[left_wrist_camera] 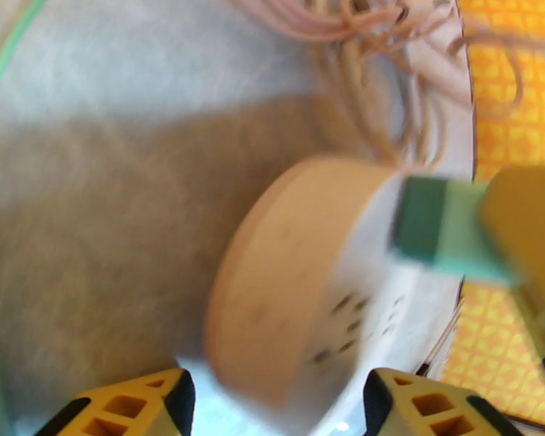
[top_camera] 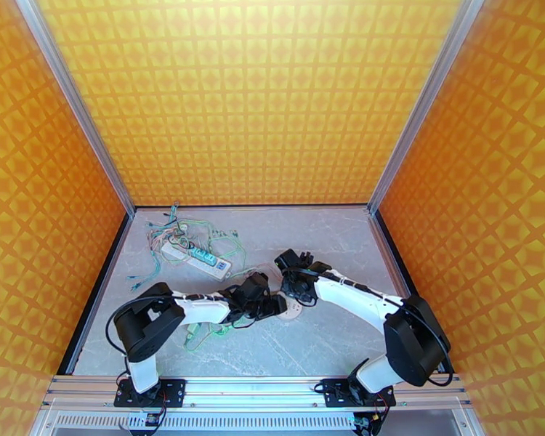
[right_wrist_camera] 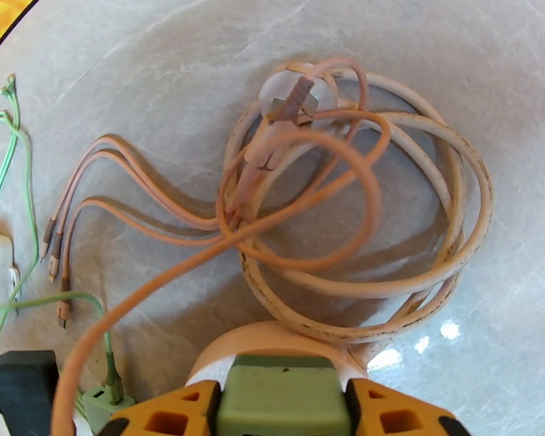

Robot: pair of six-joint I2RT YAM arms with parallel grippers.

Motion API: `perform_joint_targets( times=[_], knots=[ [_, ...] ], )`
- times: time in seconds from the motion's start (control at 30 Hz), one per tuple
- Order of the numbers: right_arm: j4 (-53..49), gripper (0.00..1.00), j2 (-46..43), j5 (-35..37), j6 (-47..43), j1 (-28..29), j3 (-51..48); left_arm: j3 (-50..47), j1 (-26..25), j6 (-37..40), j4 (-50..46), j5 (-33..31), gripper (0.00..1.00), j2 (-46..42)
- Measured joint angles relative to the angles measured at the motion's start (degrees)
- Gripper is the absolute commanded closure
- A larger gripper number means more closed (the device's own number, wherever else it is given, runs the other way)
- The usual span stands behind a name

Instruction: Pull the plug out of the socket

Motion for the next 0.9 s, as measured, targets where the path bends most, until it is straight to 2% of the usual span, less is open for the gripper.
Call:
perform_joint_targets(
  times=[0.3,0.6,0.83,0.9],
  knots=[
    [0.2,0.62,1.7,1.0,0.9,0.1,0.1,1.1,0.3,-4.2,0.9,-0.3,0.58,2.3],
    [-0.8,0.61,2.4,1.7,0.8,-0.2,1.0,2.2,0.3,-4.9,0.9,0.3,0.63,3.2],
    [-1.7,0.60,3.3,1.9,0.2,-0.2,1.9,4.0,0.3,-4.1,-2.5,0.2,0.54,3.3],
    [-2.0,0.60,3.3,2.0,0.0,-0.2,2.1,5.4,0.2,-2.9,-5.1,-0.3,0.48,3.4]
  ],
)
